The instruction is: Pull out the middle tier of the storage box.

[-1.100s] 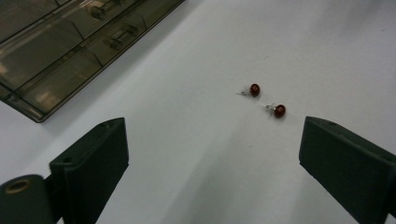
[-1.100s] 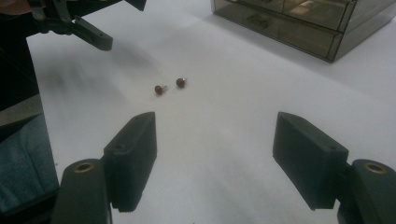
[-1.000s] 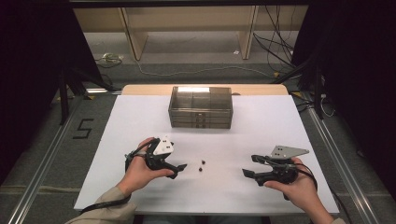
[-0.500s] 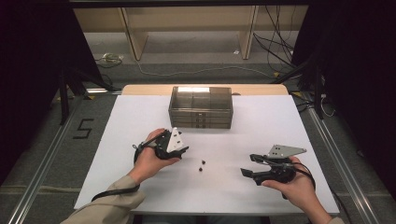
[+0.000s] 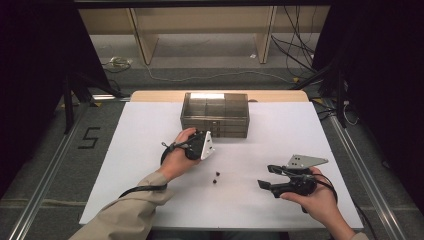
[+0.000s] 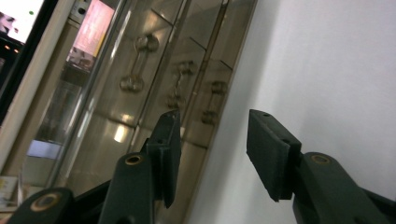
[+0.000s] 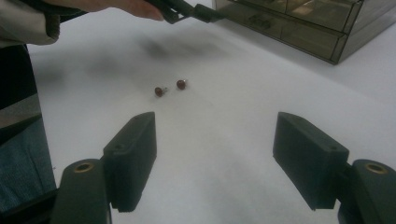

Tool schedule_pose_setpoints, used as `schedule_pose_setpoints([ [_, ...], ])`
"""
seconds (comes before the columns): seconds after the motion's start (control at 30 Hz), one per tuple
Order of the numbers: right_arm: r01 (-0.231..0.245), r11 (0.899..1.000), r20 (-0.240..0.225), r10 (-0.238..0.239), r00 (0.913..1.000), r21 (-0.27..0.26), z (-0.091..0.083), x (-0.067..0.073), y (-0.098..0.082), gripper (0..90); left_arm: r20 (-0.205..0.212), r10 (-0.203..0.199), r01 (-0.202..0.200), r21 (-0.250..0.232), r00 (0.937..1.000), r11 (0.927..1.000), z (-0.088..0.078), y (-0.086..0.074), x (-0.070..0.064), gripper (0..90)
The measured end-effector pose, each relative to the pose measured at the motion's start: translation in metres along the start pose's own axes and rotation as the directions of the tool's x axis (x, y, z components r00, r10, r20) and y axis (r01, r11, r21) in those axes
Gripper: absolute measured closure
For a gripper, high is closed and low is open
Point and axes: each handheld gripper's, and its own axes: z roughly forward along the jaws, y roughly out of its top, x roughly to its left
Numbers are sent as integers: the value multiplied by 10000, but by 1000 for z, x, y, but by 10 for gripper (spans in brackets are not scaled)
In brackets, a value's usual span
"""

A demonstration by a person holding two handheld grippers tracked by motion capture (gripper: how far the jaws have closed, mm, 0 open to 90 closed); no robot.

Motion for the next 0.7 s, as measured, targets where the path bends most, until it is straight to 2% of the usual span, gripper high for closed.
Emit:
schedule_pose_setpoints([
  [0.03,-5,10000,-1,5,10000,1,0,0,0,309,-111,214,-214,31,9997,9998,3,3,1,562],
  [0.17,0,10000,-22,0,10000,-2,0,0,0,309,-352,653,-648,152,9972,9978,10,11,2,583],
  [0.33,-10,10000,-39,10,10000,-3,0,0,0,309,-643,861,-849,220,9942,9961,17,16,4,596],
  [0.4,-15,10000,-42,15,10000,-6,0,0,0,309,-695,1078,-1053,388,9917,9937,19,16,5,602],
  [0.5,1,10000,-40,-1,10000,-15,0,0,0,309,-755,1098,-1068,420,9911,9934,24,15,4,619],
  [0.53,1,10000,-40,-1,10000,-15,0,0,0,309,-805,1379,-1330,632,9872,9891,24,15,4,619],
  [0.6,3,10000,-41,-3,10000,-18,0,0,0,310,-831,1434,-1381,659,9862,9882,26,16,3,632],
  [0.67,4,10000,-46,-4,10000,-14,0,0,0,310,-905,1681,-1610,815,9816,9836,26,17,2,640],
  [0.7,4,10000,-44,-4,10000,-11,0,0,0,310,-1053,1696,-1620,768,9799,9838,27,17,0,643],
])
